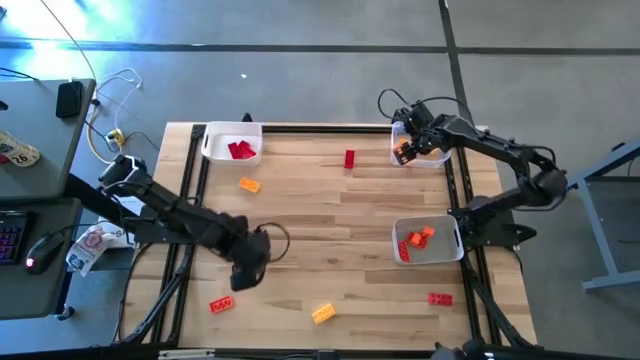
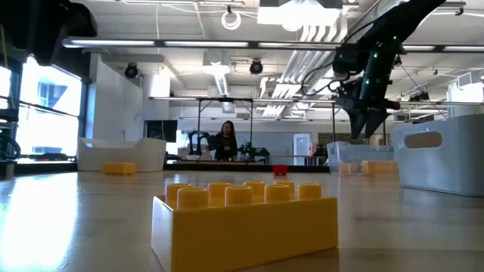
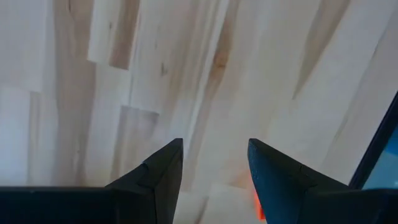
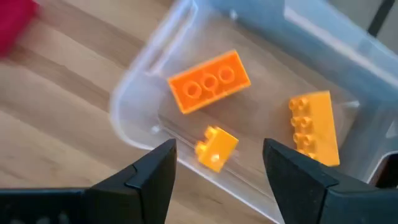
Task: Sort & place blocks by color
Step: Put the orange game piece into the gray bin
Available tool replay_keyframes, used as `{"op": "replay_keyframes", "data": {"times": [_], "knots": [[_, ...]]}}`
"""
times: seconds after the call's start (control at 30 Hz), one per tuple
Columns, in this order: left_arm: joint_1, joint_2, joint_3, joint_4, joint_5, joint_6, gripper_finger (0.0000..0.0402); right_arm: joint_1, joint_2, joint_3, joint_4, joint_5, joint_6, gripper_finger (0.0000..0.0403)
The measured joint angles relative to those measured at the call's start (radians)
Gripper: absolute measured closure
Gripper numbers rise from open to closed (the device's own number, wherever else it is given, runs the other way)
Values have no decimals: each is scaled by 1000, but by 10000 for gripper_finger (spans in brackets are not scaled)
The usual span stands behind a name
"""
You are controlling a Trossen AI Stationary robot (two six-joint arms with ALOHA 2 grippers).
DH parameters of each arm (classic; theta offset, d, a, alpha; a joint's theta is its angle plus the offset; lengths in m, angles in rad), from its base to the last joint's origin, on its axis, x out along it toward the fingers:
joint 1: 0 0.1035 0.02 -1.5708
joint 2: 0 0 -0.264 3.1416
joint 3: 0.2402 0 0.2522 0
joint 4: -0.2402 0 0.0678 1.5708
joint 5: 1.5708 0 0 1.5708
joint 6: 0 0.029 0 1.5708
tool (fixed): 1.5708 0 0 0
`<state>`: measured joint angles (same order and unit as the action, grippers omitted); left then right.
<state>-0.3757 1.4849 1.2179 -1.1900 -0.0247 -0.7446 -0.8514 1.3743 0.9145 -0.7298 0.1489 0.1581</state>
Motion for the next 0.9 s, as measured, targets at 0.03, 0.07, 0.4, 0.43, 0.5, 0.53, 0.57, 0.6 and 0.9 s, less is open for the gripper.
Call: {"op": "replay_keyframes", "data": {"times": [0.03, 0.07, 0.4, 0.43, 0.5, 0.53, 0.57, 0.6, 0.9], "knots": [[-22, 0, 0, 1, -11, -30, 234, 9, -17, 0, 5, 0, 0, 179], [-44, 0, -5, 9, -22, -64, 234, 18, -33, 0, 13, -1, 0, 179], [-235, 0, -148, 145, -35, -416, 234, 86, -175, 0, 90, -3, 1, 179], [-253, 0, -157, 153, -35, -444, 234, 89, -185, 0, 94, -3, 0, 179], [-291, 0, -165, 155, -42, -493, 234, 96, -196, 0, 107, -3, 1, 179], [-311, 0, -167, 159, -46, -512, 234, 98, -201, 0, 109, -3, 1, 179], [-331, 0, -171, 167, -52, -529, 234, 101, -204, 0, 111, -2, 1, 179], [-351, 0, -176, 175, -58, -545, 234, 102, -205, 0, 117, -2, 0, 179], [-475, 0, -263, 356, -66, -655, 234, 102, -204, 0, 139, 4, 1, 179]]}}
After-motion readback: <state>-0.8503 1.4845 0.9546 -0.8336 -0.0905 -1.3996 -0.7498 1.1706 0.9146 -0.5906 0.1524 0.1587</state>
